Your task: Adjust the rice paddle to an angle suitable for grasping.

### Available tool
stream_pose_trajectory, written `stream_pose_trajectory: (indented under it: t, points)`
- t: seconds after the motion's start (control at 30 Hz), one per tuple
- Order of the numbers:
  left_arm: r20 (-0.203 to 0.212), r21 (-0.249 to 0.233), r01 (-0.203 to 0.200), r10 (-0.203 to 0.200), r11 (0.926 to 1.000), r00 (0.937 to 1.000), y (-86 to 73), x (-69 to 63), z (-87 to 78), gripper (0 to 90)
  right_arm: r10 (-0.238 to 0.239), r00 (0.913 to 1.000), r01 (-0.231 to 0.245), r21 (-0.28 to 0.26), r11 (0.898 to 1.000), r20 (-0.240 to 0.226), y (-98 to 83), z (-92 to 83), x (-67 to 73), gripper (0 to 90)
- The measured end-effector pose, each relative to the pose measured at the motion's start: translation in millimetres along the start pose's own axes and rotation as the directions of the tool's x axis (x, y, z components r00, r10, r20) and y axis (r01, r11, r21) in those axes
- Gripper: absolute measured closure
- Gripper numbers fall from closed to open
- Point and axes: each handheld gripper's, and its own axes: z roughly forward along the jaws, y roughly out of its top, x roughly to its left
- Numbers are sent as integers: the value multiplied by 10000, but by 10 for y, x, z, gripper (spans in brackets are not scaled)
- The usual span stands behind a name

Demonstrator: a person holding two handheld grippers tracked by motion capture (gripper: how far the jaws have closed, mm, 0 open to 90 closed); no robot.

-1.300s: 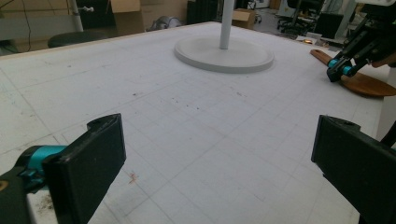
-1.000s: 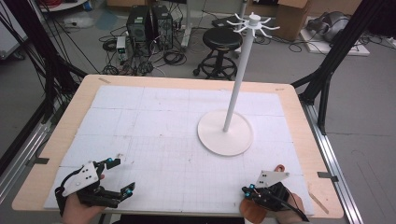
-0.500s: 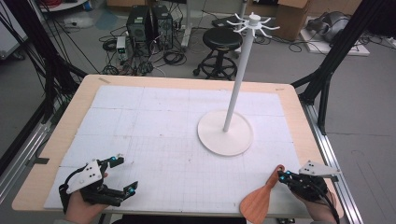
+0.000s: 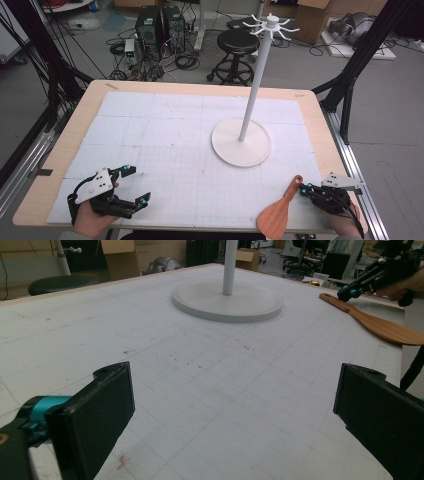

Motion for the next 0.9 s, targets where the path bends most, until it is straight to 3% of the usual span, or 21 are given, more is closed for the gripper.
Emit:
stream_pose_trajectory:
  t: [0.17,0.4,0.9]
  points:
    - [-49,-15,18,-18,10000,10000,-3,-3,-5,34,-600,9972,613,271,9978,-440,132,130,111,898]
    - [-97,-3,13,-14,10000,10000,-9,-2,-13,35,-1294,9868,1351,546,9893,-972,304,305,242,898]
    - [-75,78,-17,18,10000,10000,-15,-6,-8,34,-1839,9705,1954,617,9788,-1557,521,546,286,898]
